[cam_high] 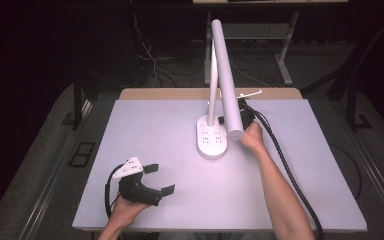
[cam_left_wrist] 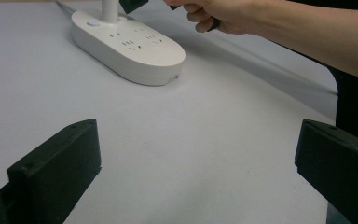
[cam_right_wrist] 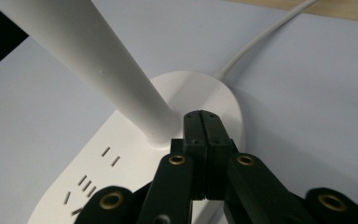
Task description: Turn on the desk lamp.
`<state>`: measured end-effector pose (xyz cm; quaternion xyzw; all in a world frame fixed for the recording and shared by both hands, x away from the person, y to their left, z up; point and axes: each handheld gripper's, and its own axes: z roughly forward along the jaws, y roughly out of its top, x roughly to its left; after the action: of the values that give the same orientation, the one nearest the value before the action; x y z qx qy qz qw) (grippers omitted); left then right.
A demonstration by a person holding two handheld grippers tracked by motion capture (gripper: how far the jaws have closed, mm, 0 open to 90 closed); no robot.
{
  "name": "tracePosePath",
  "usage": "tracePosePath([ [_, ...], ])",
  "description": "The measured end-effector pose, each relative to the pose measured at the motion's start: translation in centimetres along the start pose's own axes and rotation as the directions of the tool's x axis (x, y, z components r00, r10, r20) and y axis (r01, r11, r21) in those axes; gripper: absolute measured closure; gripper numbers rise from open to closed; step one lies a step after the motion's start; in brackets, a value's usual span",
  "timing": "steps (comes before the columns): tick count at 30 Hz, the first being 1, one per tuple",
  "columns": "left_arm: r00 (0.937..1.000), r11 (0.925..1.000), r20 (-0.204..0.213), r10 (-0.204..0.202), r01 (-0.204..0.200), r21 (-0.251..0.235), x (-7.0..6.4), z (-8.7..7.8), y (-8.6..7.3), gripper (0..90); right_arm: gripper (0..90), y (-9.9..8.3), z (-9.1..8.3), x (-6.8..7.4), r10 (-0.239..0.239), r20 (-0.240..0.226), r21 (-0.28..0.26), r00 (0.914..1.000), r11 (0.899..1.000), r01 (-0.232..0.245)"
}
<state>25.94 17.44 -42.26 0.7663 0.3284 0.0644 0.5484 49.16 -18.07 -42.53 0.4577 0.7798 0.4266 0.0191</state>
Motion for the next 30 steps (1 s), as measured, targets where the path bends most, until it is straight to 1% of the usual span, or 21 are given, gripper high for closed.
tracePosePath([
  [6,1.0,1.0,0.002,0.003,-0.003,0.0,0.0,0.0,0.0,0.0,90.0,0.3,-0.9,0.2,-0.02,0.0,-0.001,0.9998,1.0,0.02],
  [12,1.0,1.0,0.003,0.003,-0.003,0.001,0.0,0.1,0.0,0.0,89.9,0.6,-2.6,0.8,-0.038,0.0,0.004,0.9993,0.999,0.038],
  [13,1.0,1.0,0.003,0.001,-0.001,0.0,-0.1,0.1,0.0,0.0,89.9,0.6,-2.6,0.8,-0.038,0.0,0.004,0.9993,0.999,0.038],
  [15,1.0,1.0,0.004,0.001,-0.001,0.002,-0.1,0.2,0.0,0.0,89.9,0.7,-3.1,1.0,-0.051,0.003,0.007,0.9987,0.999,0.051],
  [16,1.0,1.0,0.004,0.001,-0.001,0.001,-0.1,0.2,0.0,0.0,89.9,0.7,-3.6,1.1,-0.071,0.006,0.001,0.9975,0.997,0.071],
  [18,1.0,1.0,0.005,0.002,-0.002,0.004,-0.1,0.2,0.0,0.0,89.9,0.6,-4.2,1.3,-0.078,0.007,-0.002,0.9969,0.997,0.078],
  [19,1.0,1.0,0.006,0.004,-0.004,0.005,-0.1,0.2,0.0,0.0,89.9,0.6,-4.2,1.3,-0.078,0.007,-0.002,0.9969,0.997,0.078],
  [21,1.0,1.0,0.006,0.003,-0.003,0.002,-0.2,0.2,0.0,0.0,89.7,0.4,-5.0,1.5,-0.088,0.009,0.001,0.9961,0.996,0.088],
  [22,1.0,1.0,0.006,0.003,-0.003,0.002,-0.2,0.2,0.0,0.0,89.7,0.4,-5.0,1.5,-0.088,0.009,0.001,0.9961,0.996,0.088],
  [24,1.0,1.0,0.006,0.003,-0.003,0.002,-0.2,0.2,0.0,0.0,83.4,0.1,-5.6,1.6,-0.084,0.008,-0.006,0.9965,0.996,0.084],
  [25,1.0,1.0,0.007,0.003,-0.003,0.002,-0.2,0.2,0.0,0.0,75.5,0.0,-6.2,1.7,-0.084,0.017,-0.007,0.9963,0.996,0.084],
  [26,1.0,1.0,0.006,0.004,-0.004,0.003,-0.2,0.2,0.0,0.0,72.6,-0.1,-6.5,1.8,-0.086,0.024,-0.009,0.996,0.996,0.086],
  [27,1.0,1.0,0.007,0.004,-0.004,0.003,-0.2,0.2,0.0,0.0,72.6,-0.2,-6.9,1.9,-0.086,0.027,-0.013,0.9959,0.996,0.087],
  [28,1.0,1.0,0.007,0.003,-0.003,0.003,-0.2,0.3,0.0,0.0,64.8,-0.4,-7.3,1.9,-0.079,0.026,-0.02,0.9966,0.997,0.079],
  [30,1.0,1.0,0.008,0.002,-0.002,0.004,-0.2,0.3,0.0,0.0,55.9,-0.6,-8.1,1.8,-0.069,0.018,-0.03,0.9975,0.997,0.069],
])
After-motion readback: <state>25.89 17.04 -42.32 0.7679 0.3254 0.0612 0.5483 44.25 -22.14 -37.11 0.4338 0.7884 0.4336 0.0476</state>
